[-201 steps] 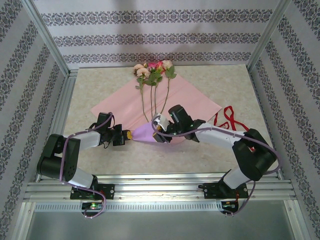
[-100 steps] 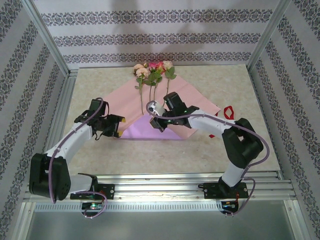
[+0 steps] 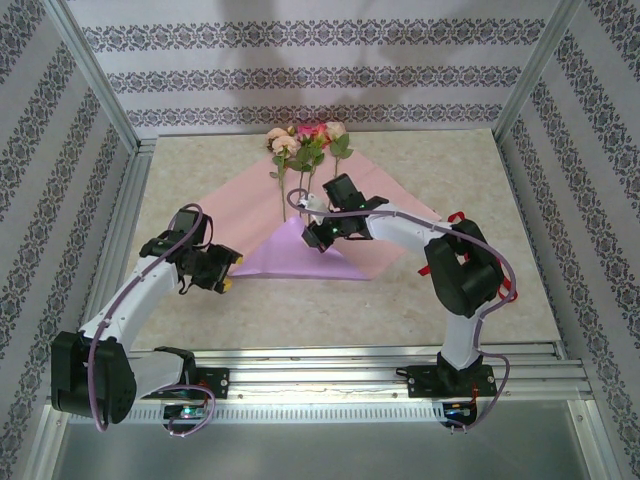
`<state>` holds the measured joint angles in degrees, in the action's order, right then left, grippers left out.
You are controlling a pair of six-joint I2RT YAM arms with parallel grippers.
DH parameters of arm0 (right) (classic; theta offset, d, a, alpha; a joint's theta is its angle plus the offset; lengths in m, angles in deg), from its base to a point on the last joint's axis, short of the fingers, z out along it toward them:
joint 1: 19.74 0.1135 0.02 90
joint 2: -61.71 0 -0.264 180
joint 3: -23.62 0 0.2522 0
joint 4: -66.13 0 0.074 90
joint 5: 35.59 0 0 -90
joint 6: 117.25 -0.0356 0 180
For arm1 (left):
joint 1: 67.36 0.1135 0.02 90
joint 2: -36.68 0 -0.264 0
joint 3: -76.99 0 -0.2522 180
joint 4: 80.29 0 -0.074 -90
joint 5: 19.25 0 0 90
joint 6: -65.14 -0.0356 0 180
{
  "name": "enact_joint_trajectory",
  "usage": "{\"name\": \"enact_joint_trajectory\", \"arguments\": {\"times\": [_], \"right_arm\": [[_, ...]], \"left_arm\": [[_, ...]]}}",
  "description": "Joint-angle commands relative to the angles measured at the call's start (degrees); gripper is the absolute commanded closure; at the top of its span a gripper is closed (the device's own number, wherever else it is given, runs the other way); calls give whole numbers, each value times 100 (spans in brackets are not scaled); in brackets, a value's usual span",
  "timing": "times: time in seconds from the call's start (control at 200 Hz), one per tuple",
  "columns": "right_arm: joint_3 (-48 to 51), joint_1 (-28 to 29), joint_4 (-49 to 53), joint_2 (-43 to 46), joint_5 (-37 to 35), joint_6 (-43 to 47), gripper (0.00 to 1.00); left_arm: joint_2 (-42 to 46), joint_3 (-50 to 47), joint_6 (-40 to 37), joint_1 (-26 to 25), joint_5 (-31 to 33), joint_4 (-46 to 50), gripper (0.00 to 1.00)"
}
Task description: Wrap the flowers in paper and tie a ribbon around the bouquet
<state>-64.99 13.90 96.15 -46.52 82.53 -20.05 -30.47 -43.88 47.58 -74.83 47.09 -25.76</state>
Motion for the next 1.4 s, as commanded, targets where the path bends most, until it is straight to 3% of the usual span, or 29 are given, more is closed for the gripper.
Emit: {"name": "enact_joint_trajectory", "arguments": {"times": [0.0, 0.39, 0.764, 0.844, 0.989, 1.124, 1.394], "right_arm": [[-398, -75, 147, -96, -221, -73, 100], [-1194, -189, 597, -757, -477, -184, 100], [-1440, -433, 792, -1035, -499, -325, 100], [-1378, -486, 753, -993, -452, -375, 100], [-1197, -516, 676, -849, -430, -411, 100], [-1020, -517, 549, -734, -397, -504, 100], [-810, -517, 459, -512, -419, -505, 100]], "left_arm": [[-35, -68, -352, 62, 127, 101, 47], [-676, 199, -693, -4, -472, -285, 51], [-825, 2, -602, -109, -173, -618, 43], [-858, -140, -424, -73, -7, -972, 38], [-1190, -337, 88, 90, 36, -1645, 39], [-1682, -254, 336, 127, -146, -1836, 40], [-2118, -138, 615, 139, 81, -1931, 50]]}}
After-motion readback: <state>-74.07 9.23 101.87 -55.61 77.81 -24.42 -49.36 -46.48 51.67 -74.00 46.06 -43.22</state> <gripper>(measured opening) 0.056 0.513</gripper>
